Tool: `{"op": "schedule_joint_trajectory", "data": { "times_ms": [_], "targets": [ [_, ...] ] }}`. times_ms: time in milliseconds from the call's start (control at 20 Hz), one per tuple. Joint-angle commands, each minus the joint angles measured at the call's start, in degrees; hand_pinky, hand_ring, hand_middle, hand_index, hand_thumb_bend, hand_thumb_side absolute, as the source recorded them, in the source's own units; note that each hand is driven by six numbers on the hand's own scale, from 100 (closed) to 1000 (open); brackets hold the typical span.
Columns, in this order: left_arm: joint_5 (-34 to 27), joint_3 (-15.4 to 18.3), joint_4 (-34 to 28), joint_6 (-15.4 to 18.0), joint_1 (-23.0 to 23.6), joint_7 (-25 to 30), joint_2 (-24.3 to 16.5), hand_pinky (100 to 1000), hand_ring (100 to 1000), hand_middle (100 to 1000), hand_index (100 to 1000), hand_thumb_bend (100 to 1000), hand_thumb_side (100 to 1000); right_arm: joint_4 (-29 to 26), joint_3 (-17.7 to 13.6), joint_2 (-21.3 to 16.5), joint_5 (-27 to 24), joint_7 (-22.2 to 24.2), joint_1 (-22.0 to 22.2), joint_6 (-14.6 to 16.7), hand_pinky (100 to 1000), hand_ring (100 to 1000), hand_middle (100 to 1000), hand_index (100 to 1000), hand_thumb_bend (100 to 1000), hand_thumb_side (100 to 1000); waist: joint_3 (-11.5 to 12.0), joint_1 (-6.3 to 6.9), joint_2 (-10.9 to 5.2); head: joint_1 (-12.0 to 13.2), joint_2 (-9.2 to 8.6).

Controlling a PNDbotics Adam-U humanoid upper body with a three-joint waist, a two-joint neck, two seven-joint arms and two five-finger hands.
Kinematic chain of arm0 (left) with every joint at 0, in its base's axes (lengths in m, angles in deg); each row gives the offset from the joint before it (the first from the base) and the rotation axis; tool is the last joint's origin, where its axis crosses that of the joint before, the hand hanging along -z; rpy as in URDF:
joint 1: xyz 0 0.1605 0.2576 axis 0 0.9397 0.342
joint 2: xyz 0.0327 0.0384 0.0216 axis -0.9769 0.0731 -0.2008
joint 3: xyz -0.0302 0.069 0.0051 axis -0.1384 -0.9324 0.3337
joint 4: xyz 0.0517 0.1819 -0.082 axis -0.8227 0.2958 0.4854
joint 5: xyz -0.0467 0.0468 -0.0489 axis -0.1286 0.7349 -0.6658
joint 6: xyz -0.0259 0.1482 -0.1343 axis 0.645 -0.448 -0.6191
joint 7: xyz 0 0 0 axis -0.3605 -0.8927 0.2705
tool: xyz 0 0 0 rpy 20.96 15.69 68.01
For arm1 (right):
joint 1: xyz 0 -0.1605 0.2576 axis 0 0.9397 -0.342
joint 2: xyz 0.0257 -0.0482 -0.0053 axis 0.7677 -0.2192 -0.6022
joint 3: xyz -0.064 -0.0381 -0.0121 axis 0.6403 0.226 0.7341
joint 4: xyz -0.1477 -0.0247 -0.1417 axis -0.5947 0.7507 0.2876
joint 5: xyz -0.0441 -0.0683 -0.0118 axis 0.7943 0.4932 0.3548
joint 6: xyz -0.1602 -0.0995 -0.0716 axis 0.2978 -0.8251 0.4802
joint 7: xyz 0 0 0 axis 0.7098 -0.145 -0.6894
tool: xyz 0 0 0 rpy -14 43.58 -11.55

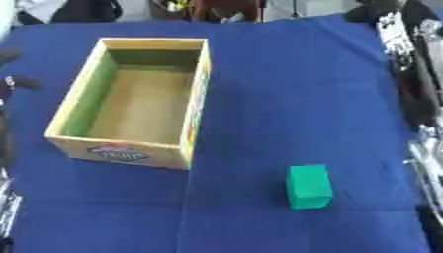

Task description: Pick up objects on the table and place them in the box.

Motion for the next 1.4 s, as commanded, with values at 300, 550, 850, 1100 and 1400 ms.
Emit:
{"op": "schedule_joint_trajectory", "data": {
  "times_ms": [300, 550, 850, 1100, 1400],
  "targets": [
    [0.23, 0.44, -0.98, 0.02, -0.28, -0.16, -0.58, 489, 750, 866, 733, 100, 972, -1.14, -0.67, -0.76, 0.42, -0.08, -0.51, 0.12, 943, 799, 643, 807, 100, 895, 0.13, -0.20, -1.14, 0.10, -0.17],
    [0.24, 0.47, -0.98, -0.04, -0.14, -0.24, -0.61, 490, 749, 866, 733, 100, 973, -1.14, -0.28, -2.10, 1.29, 0.68, -1.59, 0.04, 936, 809, 661, 816, 100, 907, -0.07, -0.30, -1.43, -0.06, -0.22],
    [0.28, 0.42, -0.98, -0.20, 0.16, -0.27, -0.90, 490, 749, 865, 733, 100, 972, -1.14, 1.22, -8.02, 5.85, 5.13, -5.11, -2.07, 918, 828, 705, 835, 100, 938, -0.64, -0.64, -2.13, 0.02, -0.01],
    [0.22, 0.30, -0.98, -0.31, 0.35, -0.17, -1.12, 491, 748, 865, 733, 100, 971, -1.03, 3.93, -13.27, 10.66, 9.69, -7.46, -5.63, 909, 847, 753, 860, 100, 986, -0.72, -0.89, -2.68, -0.01, 0.05],
    [0.12, 0.14, -0.98, -0.44, 0.53, 0.01, -1.29, 492, 749, 864, 733, 100, 970, -1.14, 5.80, -16.69, 24.22, 21.95, -8.88, -6.83, 895, 867, 793, 893, 100, 1000, -0.80, -0.92, -3.17, 0.03, 0.05]
  ]
}}
